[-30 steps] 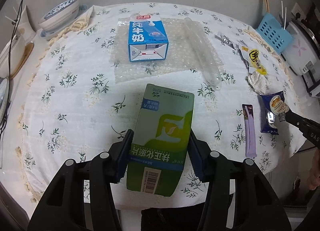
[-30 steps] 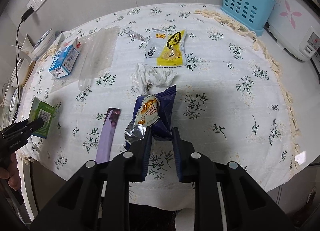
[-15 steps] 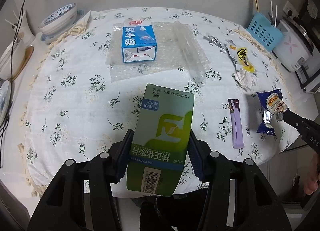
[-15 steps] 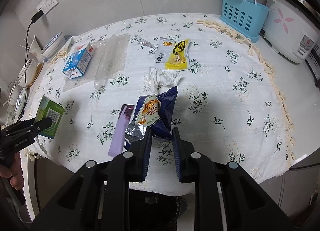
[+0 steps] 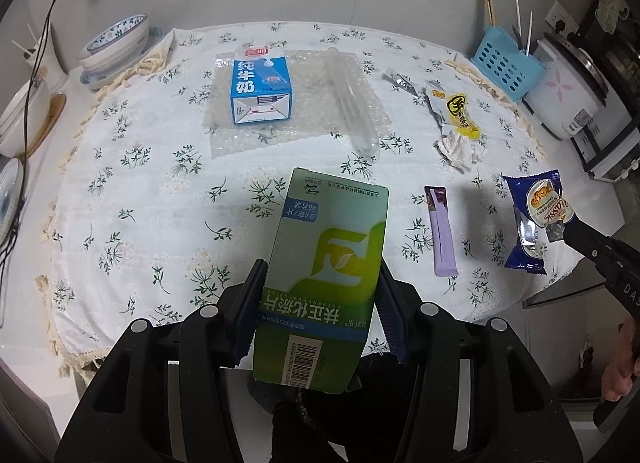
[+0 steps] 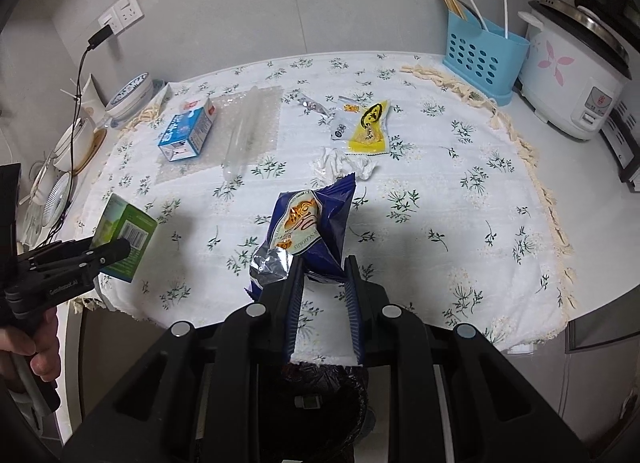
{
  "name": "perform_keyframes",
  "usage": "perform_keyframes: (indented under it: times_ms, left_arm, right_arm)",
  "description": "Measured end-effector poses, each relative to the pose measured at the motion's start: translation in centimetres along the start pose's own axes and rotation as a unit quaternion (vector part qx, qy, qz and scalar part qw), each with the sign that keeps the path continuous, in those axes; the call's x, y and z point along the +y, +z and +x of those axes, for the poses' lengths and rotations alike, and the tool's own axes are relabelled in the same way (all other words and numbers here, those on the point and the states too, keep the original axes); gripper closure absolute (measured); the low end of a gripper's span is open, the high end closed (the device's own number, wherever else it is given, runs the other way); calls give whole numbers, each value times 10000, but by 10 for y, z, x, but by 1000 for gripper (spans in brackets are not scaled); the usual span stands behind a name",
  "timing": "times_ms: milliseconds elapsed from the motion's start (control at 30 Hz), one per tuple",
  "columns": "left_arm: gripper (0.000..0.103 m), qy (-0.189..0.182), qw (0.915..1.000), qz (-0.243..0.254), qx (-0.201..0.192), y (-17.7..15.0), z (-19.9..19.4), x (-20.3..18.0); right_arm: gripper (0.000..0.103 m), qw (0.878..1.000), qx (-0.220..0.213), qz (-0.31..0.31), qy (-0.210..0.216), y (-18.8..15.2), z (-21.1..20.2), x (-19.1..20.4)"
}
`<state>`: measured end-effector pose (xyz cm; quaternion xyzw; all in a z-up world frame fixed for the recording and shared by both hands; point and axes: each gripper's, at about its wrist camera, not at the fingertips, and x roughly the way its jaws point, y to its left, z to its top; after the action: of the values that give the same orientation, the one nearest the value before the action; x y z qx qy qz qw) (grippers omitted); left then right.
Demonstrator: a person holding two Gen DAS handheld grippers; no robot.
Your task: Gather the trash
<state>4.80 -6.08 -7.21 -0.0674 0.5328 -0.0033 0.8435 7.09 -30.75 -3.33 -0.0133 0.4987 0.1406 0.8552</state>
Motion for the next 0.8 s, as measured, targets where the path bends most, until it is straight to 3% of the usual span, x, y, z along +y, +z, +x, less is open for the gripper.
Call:
perform_keyframes:
  times_ms: [800]
  left_arm:
    - [52,-108,9998,30,-143,-51,-29,-7]
  right_arm:
    - [83,9995,-87,-151,274,-45,-37,24]
